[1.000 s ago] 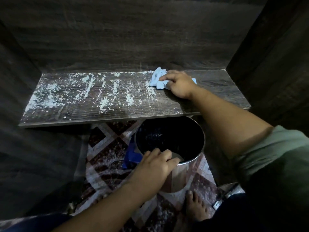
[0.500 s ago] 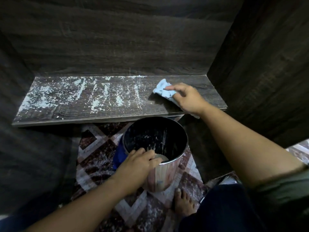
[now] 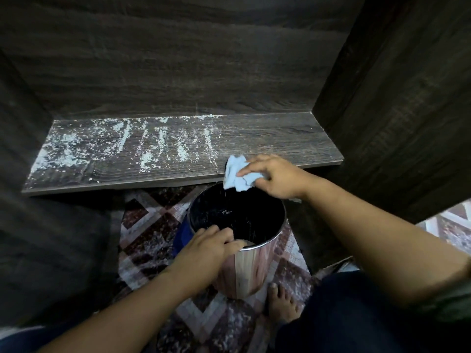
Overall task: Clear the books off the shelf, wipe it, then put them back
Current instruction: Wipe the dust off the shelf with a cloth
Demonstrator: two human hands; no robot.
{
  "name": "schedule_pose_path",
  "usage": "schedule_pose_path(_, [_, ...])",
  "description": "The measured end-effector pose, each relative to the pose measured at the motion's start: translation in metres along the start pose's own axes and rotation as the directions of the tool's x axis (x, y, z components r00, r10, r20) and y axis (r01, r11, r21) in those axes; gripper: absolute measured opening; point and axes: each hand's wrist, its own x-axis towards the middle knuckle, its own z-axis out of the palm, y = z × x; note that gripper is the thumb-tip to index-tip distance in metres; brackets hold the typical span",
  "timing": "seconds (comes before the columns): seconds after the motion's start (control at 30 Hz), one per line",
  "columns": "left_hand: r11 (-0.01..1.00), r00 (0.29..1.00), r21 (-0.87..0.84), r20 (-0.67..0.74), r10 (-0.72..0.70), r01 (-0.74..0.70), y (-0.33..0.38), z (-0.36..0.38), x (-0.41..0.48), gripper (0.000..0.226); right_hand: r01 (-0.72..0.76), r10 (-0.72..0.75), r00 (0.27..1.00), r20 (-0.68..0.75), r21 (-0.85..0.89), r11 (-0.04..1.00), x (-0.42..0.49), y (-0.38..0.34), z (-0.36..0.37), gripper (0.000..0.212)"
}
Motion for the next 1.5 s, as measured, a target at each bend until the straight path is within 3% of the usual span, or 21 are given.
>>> schedule_pose_path(0.07, [1.0,1.0,0.009,0.007,-0.005,0.005,0.0,0.001,-0.001,0.072,-0.043,0.042,0.999,0.012,0.11,0.993,-0.015,-0.008,-0.013,0.038])
schedule_pose_path(0.13, [1.0,1.0,0.017,0.015,-0.004,0.004,0.001,0.002,-0.001,0.073,-0.033,0.057,0.989,-0.14,0.168,0.985,-0.022,-0.014,-0.02,0.037])
schedule_pose_path(0.2, [1.0,1.0,0.024,0.025,0.016,-0.016,0.002,0.003,0.0,0.073,-0.027,0.093,0.934,-0.344,0.192,0.981,-0.024,-0.021,-0.017,0.037])
schedule_pose_path(0.27, [0.999,0.999,0.021,0.033,0.033,-0.034,0.003,0.003,0.002,0.07,-0.044,0.117,0.894,-0.433,0.175,0.984,-0.02,-0.023,-0.006,0.039])
schedule_pose_path(0.4, [0.999,1.0,0.02,0.012,0.026,-0.027,0.004,-0.001,0.011,0.06,-0.158,0.145,0.959,-0.245,-0.034,0.987,-0.013,-0.014,0.017,0.039])
schedule_pose_path(0.53, [1.0,0.999,-0.011,0.031,0.009,-0.009,0.005,-0.005,0.02,0.054,-0.132,0.131,0.888,-0.441,0.03,0.991,-0.013,-0.013,0.013,0.04])
schedule_pose_path(0.67, [1.0,0.998,-0.004,0.056,0.011,-0.011,0.003,-0.003,0.034,0.06,-0.181,0.188,0.95,-0.248,0.048,0.982,-0.009,0.002,0.011,0.037])
schedule_pose_path(0.73, [0.999,0.998,-0.042,0.068,-0.005,0.008,0.003,-0.003,0.042,0.061,-0.209,0.246,0.89,-0.383,0.137,0.968,-0.003,0.015,0.002,0.038])
schedule_pose_path(0.8, [0.997,0.999,-0.076,0.035,-0.018,0.02,0.003,-0.003,0.048,0.062,-0.285,0.323,0.77,-0.55,0.156,0.946,0.007,0.037,-0.012,0.04])
schedule_pose_path(0.9, [0.997,0.998,-0.047,0.023,-0.058,0.059,0.005,0.0,0.058,0.063,-0.545,0.478,0.597,-0.645,0.112,0.831,0.025,0.078,-0.039,0.047])
schedule_pose_path(0.97, [0.997,0.997,-0.035,0.038,-0.068,0.069,0.004,-0.002,0.063,0.065,-0.681,0.557,0.623,-0.549,-0.031,0.732,0.035,0.11,-0.05,0.055])
schedule_pose_path(1.07, [0.996,0.996,-0.046,0.037,-0.079,0.08,0.004,0.0,0.063,0.066,-0.625,0.557,0.759,-0.338,-0.136,0.769,0.047,0.139,-0.05,0.058])
schedule_pose_path(1.17, [0.996,0.999,-0.077,0.018,-0.044,0.045,0.0,0.003,0.064,0.066,-0.635,0.568,0.74,-0.361,-0.094,0.767,0.056,0.131,-0.038,0.054])
schedule_pose_path(1.27, [0.996,0.998,-0.079,-0.041,-0.042,0.038,-0.008,0.011,0.066,0.065,-0.453,0.386,0.85,-0.359,-0.123,0.883,0.059,0.099,-0.027,0.048])
schedule_pose_path(1.33, [0.994,0.998,-0.097,-0.048,-0.048,0.043,-0.008,0.008,0.068,0.058,-0.266,0.256,0.899,-0.355,0.022,0.964,0.058,0.081,-0.019,0.043])
schedule_pose_path(1.37, [0.994,0.997,-0.102,-0.047,-0.056,0.051,-0.008,0.007,0.069,0.055,-0.21,0.232,0.893,-0.386,0.097,0.973,0.056,0.077,-0.017,0.041])
schedule_pose_path(1.43, [0.994,0.997,-0.097,-0.046,-0.063,0.058,-0.009,0.005,0.068,0.053,-0.22,0.238,0.804,-0.545,0.099,0.97,0.058,0.076,-0.023,0.043])
schedule_pose_path(1.5, [0.994,0.996,-0.091,-0.052,-0.068,0.063,-0.01,0.005,0.067,0.054,-0.428,0.303,0.693,-0.654,-0.035,0.903,0.063,0.091,-0.038,0.049])
